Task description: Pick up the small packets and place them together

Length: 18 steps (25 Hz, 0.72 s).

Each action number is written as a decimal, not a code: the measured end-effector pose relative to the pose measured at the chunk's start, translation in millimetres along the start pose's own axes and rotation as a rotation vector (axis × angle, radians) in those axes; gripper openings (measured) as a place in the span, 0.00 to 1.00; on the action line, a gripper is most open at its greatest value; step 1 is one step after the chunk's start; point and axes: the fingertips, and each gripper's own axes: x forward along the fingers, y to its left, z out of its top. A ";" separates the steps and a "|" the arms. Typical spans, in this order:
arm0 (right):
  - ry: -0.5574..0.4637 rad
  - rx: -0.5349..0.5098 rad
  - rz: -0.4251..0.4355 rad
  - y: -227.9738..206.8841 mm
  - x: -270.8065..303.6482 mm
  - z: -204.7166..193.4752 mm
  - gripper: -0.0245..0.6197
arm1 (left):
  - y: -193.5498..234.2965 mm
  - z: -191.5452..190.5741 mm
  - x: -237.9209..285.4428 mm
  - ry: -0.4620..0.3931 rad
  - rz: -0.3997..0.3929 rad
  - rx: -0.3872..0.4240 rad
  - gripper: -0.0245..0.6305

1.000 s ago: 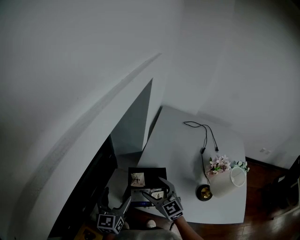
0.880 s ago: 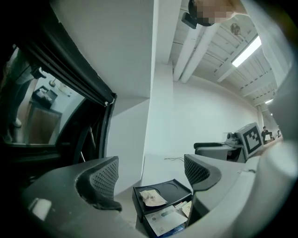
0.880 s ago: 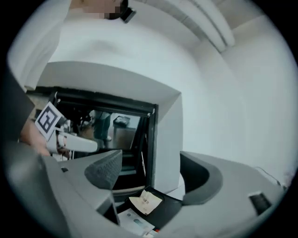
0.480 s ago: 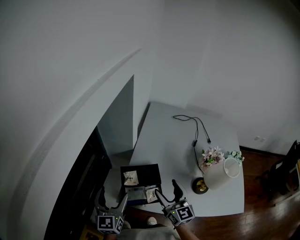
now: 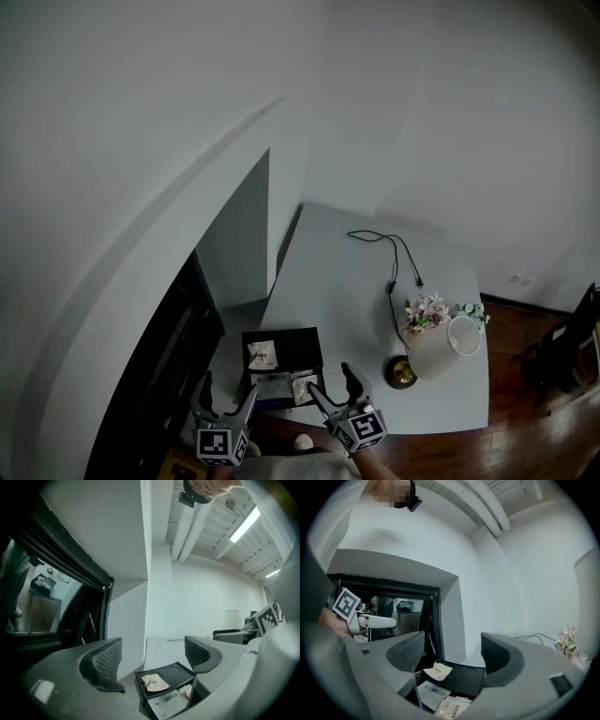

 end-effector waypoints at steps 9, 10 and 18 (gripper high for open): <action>0.321 -0.060 0.223 0.0 29.1 -72.3 0.61 | 4.4 -9.3 -5.2 0.018 0.013 -0.015 0.68; 0.379 -0.072 0.265 0.7 32.8 -85.4 0.61 | 4.4 -10.4 -5.9 0.024 0.015 -0.015 0.68; 0.849 -0.529 0.627 32.4 37.2 -202.5 0.61 | 5.6 -12.3 -12.4 0.049 0.018 -0.011 0.68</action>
